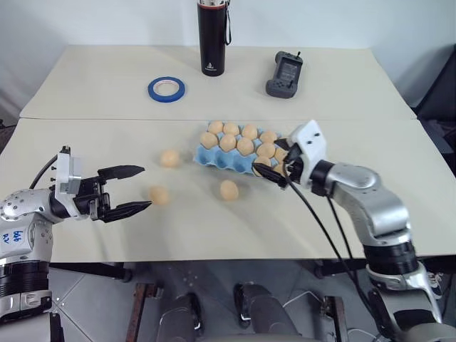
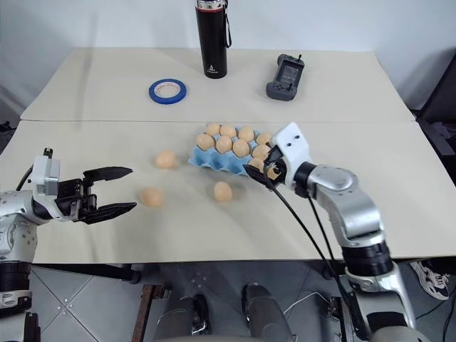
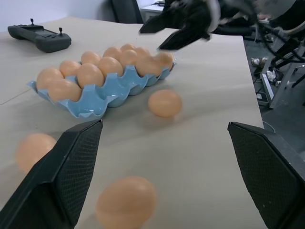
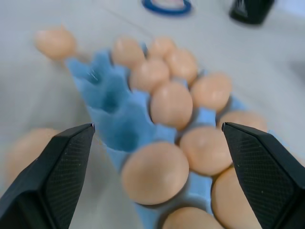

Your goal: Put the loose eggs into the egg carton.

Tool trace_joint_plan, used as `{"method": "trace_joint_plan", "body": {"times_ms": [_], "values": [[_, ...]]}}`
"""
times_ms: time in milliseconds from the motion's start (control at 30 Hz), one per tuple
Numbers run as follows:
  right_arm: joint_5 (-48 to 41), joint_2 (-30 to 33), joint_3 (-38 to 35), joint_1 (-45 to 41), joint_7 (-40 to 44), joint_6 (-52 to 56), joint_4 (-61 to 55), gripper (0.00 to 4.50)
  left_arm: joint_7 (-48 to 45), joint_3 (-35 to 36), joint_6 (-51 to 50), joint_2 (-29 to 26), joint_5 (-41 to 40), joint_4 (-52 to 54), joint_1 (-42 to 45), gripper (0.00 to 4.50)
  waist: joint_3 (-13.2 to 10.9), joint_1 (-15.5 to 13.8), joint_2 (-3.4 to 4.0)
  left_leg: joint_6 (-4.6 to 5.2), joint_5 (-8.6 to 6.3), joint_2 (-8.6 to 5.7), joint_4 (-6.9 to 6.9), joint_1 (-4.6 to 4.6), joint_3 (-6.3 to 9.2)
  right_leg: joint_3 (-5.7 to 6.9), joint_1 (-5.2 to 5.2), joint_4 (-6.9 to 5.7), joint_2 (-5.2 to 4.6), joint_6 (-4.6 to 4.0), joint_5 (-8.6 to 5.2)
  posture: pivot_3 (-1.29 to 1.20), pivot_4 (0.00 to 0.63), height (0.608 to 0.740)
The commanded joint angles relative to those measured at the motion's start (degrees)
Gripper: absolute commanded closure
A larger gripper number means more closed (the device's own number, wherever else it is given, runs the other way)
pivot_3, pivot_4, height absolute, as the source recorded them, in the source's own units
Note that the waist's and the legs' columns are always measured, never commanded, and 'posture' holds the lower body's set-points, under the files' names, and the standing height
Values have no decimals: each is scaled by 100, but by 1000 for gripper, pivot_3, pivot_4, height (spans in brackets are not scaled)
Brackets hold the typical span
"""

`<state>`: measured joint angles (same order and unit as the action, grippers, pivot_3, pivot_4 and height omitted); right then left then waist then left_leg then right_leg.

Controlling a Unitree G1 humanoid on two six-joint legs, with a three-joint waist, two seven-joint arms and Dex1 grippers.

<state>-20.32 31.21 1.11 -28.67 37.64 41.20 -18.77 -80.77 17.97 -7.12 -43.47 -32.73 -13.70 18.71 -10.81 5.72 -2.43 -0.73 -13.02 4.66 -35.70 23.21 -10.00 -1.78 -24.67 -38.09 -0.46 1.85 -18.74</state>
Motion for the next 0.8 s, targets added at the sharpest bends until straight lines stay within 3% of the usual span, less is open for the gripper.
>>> {"method": "trace_joint_plan", "body": {"times_ms": [33,333,533,800], "values": [[-447,482,-388,586,578,-4,-677,21,-21,147,126,-34,-113,19,50,0,1,-39,-1,0,0,0,2,0,0,0,1,3,0,0,0,0,150,740],[-871,1225,-995,2131,1399,-464,-973,21,-74,217,251,-126,-70,-301,99,0,2,-105,-3,18,-12,-1,-4,-2,3,3,10,11,0,1,1,0,150,740],[-1027,768,-366,1551,992,-80,-1096,21,-110,286,250,-187,-82,-322,91,0,3,-28,-5,29,-13,3,-14,-8,0,0,11,8,1,-4,13,0,150,740],[-329,-261,915,672,313,-253,-397,21,-32,444,184,-245,-142,-62,-166,0,6,-43,-10,20,-11,4,-11,-2,3,6,8,12,-4,-17,20,0,150,740]]}}
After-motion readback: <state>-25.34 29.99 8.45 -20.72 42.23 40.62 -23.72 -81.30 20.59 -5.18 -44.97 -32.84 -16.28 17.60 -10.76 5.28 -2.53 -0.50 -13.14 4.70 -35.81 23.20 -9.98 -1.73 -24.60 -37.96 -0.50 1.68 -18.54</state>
